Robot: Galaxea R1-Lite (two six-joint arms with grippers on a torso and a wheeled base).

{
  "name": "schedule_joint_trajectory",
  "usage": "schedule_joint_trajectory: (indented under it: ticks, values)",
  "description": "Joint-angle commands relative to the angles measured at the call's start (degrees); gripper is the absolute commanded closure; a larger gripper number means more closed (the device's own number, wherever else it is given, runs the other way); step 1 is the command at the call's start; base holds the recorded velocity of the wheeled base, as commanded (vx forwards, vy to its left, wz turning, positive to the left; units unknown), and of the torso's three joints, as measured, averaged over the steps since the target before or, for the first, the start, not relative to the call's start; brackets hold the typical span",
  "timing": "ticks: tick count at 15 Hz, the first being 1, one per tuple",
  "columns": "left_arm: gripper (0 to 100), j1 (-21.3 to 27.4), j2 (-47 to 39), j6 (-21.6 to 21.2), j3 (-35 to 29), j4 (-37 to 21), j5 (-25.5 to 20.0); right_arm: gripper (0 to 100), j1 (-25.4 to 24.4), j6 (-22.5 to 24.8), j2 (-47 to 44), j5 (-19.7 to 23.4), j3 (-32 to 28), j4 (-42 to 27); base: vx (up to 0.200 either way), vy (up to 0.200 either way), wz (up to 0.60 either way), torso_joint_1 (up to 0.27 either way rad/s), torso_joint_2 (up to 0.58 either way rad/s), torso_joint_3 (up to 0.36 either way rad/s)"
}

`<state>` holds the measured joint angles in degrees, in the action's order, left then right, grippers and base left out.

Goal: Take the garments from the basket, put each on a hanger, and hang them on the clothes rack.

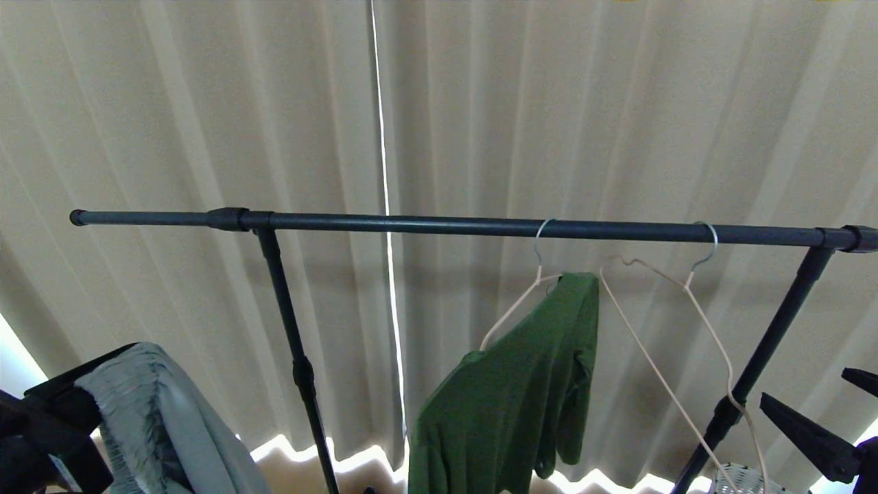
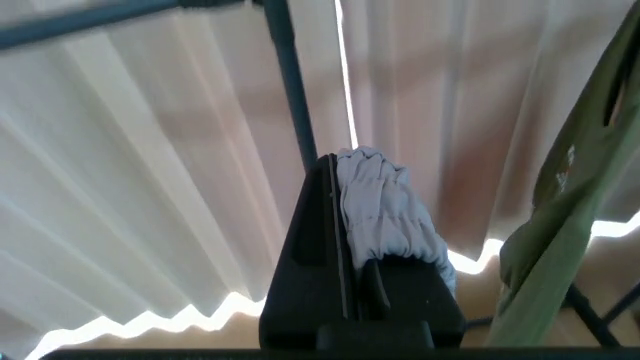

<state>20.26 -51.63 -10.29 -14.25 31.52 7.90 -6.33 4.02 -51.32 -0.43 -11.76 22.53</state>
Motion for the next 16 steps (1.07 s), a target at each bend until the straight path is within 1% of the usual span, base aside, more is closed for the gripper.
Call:
schedule_joint_trajectory:
  ticks: [1,2,4,6,8,10,11,13,14,16]
  values:
    - [100,-1.28,0.91,0.01,-0.08,0.03,0.1,0,0.0,0.02,-0.27,-2.47,-6.25,-7.06,0.0,0.0,0.0,0.0,0.0,0.0]
    - [100,-3.65,0.65,-0.08,0.01,0.03,-0.17,0,0.0,0.02,-0.36,-3.53,-8.98,-12.07,0.0,0.0,0.0,0.0,0.0,0.0]
    - [100,-5.06,0.47,-0.08,-0.08,0.03,-0.17,0,-0.09,0.02,-0.09,-4.93,-12.49,-19.19,0.0,0.0,0.0,0.0,0.0,0.0]
    - [100,-5.06,0.56,-0.08,-0.08,0.03,-0.17,0,-0.35,0.02,-0.71,-6.08,-13.99,-22.26,0.0,0.0,0.0,0.0,0.0,0.0]
    - [100,-5.06,0.47,-0.08,0.72,0.03,-0.25,0,-1.14,-0.07,-3.79,-5.99,-14.78,-22.26,0.0,0.0,0.0,0.0,0.0,0.0]
    - [100,-4.97,0.39,-0.17,1.24,0.03,-0.25,0,-2.11,-0.07,-4.22,-5.99,-14.78,-22.18,0.0,0.0,0.0,0.0,0.0,0.0]
    - [100,-4.88,0.12,-0.17,1.59,0.03,-0.25,0,-3.78,-0.16,-5.81,-5.99,-14.6,-22.53,0.0,0.0,0.0,0.0,0.0,0.0]
    - [100,-4.88,0.12,-0.08,1.59,0.03,-0.25,0,-4.13,-0.68,-11.26,-5.9,-14.43,-21.83,0.0,0.0,0.0,0.0,0.0,0.0]
    - [100,-4.88,0.21,-0.17,1.59,0.03,-0.25,0,-4.31,-2.53,-14.77,-5.9,-14.87,-21.39,0.0,0.0,0.0,0.0,0.0,0.0]
    - [100,-4.88,0.21,-0.17,1.59,0.03,-0.25,0,-7.12,-5.69,-18.02,-6.08,-15.04,-19.45,0.0,0.0,0.0,0.0,0.0,0.0]
